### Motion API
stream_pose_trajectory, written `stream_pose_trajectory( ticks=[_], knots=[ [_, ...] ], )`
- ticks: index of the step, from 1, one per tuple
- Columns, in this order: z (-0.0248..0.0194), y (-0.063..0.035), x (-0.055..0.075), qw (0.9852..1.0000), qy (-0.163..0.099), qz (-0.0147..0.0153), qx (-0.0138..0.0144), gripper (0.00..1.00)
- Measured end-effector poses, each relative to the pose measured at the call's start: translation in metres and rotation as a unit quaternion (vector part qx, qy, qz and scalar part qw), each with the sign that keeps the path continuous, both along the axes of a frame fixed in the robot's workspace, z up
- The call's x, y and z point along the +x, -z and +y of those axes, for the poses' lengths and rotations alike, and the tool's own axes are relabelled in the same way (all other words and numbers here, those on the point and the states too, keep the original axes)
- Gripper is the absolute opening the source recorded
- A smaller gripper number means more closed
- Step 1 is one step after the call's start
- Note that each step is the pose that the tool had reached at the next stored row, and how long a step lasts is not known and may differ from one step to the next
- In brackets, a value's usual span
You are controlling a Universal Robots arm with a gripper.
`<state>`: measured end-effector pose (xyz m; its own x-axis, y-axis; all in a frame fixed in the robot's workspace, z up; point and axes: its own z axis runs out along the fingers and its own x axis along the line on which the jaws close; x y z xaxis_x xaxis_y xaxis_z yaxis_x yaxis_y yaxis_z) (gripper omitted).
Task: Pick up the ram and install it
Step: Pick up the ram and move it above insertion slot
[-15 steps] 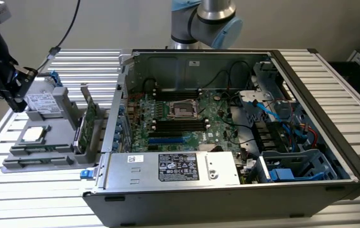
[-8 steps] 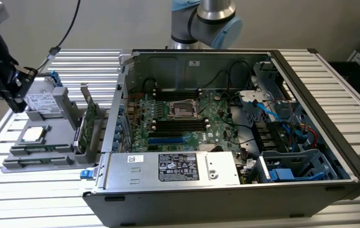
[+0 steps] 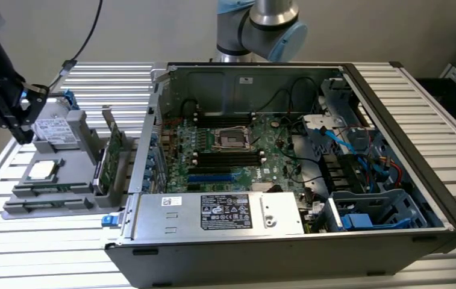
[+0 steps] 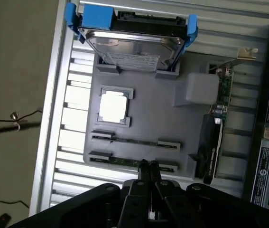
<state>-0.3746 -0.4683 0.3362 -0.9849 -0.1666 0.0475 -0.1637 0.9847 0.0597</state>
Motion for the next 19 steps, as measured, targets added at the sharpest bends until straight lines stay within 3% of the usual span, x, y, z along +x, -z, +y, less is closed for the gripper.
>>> stream_pose_trajectory(
  ticks=[5, 9, 13, 16, 19],
  knots=[
    [0.0000, 0.0031, 0.000, 0.9989, -0.046, 0.0000, 0.0074, 0.10],
    [0.0000, 0.0057, 0.000, 0.9965, -0.082, -0.0002, 0.0146, 0.10],
    [0.0000, 0.0080, 0.000, 0.9928, -0.118, -0.0003, 0.0216, 0.10],
    [0.0000, 0.0097, 0.000, 0.9889, -0.146, -0.0003, 0.0268, 0.10],
    [0.0000, 0.0108, 0.000, 0.9846, -0.173, 0.0002, 0.0287, 0.10]
  ],
)
